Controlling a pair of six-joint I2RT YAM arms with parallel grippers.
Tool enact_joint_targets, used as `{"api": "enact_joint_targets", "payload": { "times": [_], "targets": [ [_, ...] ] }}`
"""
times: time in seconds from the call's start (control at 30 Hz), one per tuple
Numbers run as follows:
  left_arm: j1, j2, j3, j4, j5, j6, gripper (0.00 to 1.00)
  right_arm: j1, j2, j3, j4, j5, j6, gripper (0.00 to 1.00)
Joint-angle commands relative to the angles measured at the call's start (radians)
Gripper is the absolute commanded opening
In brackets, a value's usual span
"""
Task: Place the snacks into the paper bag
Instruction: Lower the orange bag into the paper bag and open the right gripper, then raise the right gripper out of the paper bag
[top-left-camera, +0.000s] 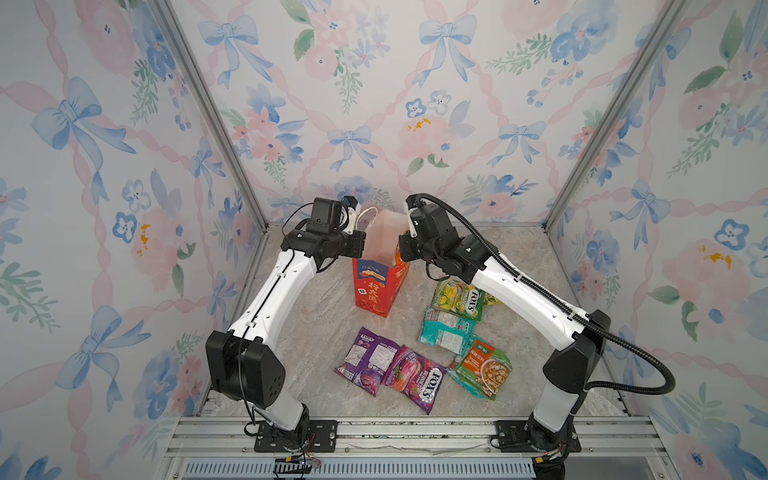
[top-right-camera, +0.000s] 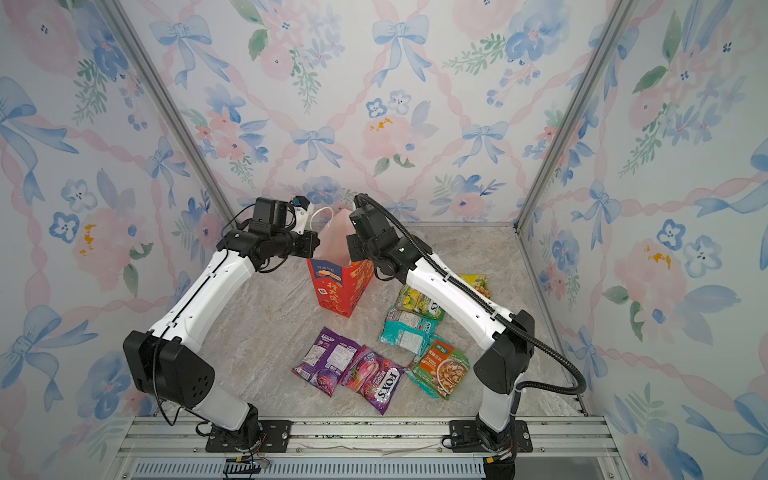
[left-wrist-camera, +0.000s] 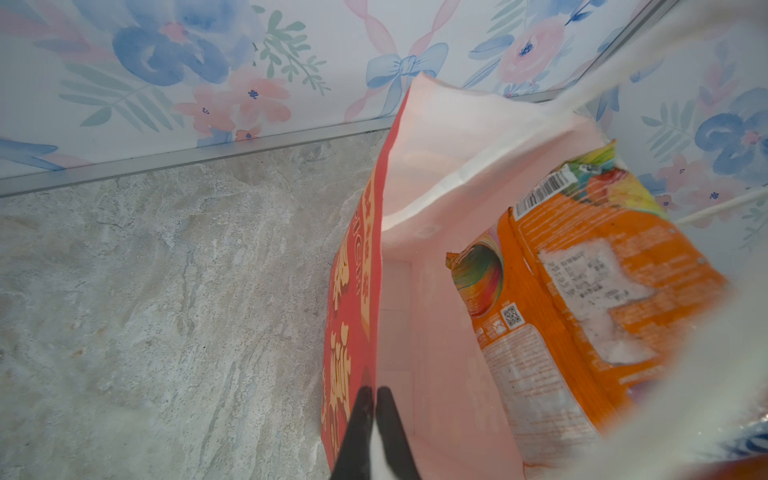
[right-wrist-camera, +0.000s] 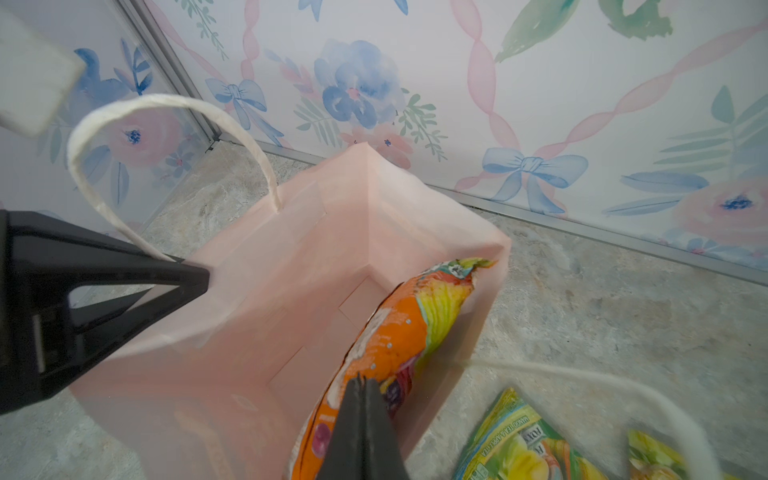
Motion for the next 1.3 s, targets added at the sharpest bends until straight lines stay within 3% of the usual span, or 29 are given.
{"api": "enact_joint_targets", "payload": {
  "times": [0.0, 0.73, 0.87, 1.13, 1.27],
  "targets": [
    [-0.002, -0.026, -0.013, -0.005, 0.015, -0.021, 0.0, -0.005, -0.025, 0.006, 0.017, 0.017, 0.011, 0.0],
    [-0.002, -0.03, -0.016, -0.004, 0.045, -0.02, 0.0, -0.027, 0.101, 0.08, -0.027, -0.06, 0.043, 0.02],
    [-0.001, -0.029, -0.018, -0.003, 0.043, -0.02, 0.0, -0.033, 0.109, 0.096, -0.036, -0.072, 0.05, 0.16],
    [-0.003, -0.026, -0.02, -0.003, 0.039, -0.018, 0.0, -0.037, 0.058, 0.135, -0.003, -0.11, 0.026, 0.6],
    [-0.002, -0.023, -0.02, -0.002, 0.038, -0.016, 0.0, -0.038, 0.049, 0.168, -0.003, -0.158, 0.02, 0.7]
  ]
}}
